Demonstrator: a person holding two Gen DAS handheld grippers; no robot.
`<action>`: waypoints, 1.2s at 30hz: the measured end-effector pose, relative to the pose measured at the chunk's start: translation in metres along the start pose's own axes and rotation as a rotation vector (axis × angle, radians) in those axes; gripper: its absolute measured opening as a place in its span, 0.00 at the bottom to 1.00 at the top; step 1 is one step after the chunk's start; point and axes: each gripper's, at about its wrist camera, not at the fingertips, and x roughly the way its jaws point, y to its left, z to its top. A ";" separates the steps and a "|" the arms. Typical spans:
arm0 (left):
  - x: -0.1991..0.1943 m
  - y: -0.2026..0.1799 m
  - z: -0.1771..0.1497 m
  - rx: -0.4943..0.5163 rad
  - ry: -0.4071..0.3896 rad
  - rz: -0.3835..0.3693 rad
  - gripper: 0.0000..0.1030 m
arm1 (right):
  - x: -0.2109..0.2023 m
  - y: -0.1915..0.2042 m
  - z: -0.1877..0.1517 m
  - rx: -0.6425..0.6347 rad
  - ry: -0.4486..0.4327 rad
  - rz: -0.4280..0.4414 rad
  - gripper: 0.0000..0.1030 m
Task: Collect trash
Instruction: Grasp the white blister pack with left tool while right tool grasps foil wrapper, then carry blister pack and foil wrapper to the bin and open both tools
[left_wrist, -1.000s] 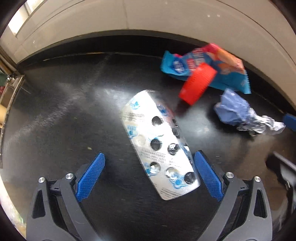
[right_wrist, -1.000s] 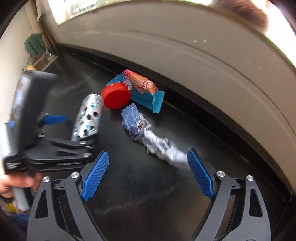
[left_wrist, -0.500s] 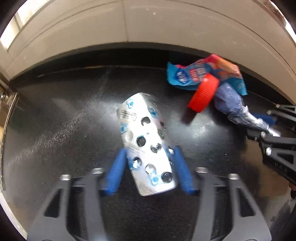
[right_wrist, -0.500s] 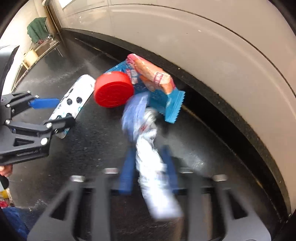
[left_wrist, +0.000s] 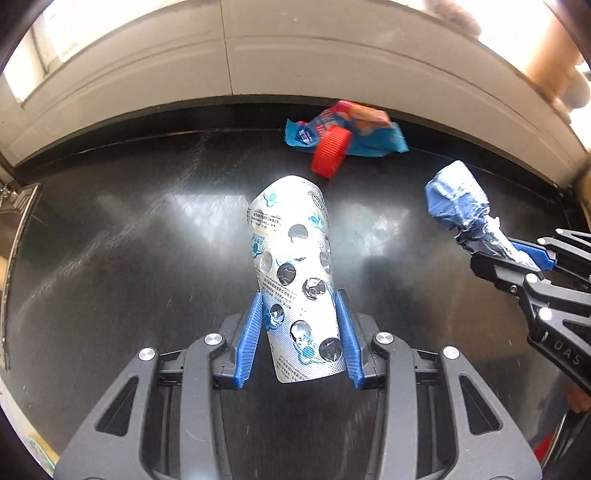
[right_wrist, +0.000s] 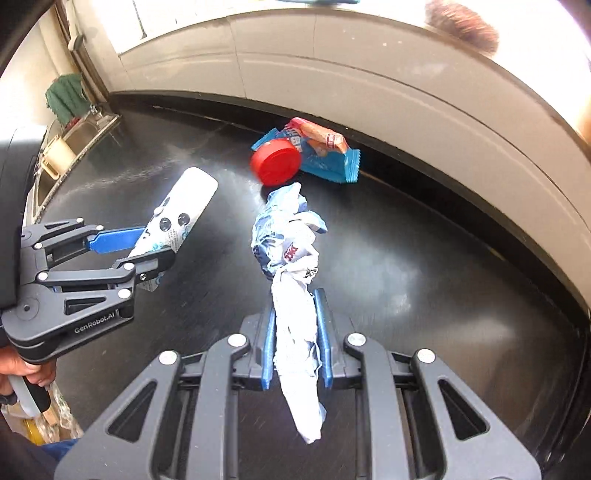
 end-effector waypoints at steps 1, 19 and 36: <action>-0.008 0.001 -0.007 0.005 -0.005 0.001 0.38 | -0.008 0.004 -0.008 0.017 -0.004 -0.002 0.19; -0.080 0.016 -0.084 0.049 -0.037 -0.001 0.38 | -0.079 0.048 -0.083 0.147 -0.044 -0.034 0.19; -0.130 0.083 -0.123 -0.091 -0.097 0.075 0.38 | -0.083 0.137 -0.053 -0.024 -0.078 0.052 0.19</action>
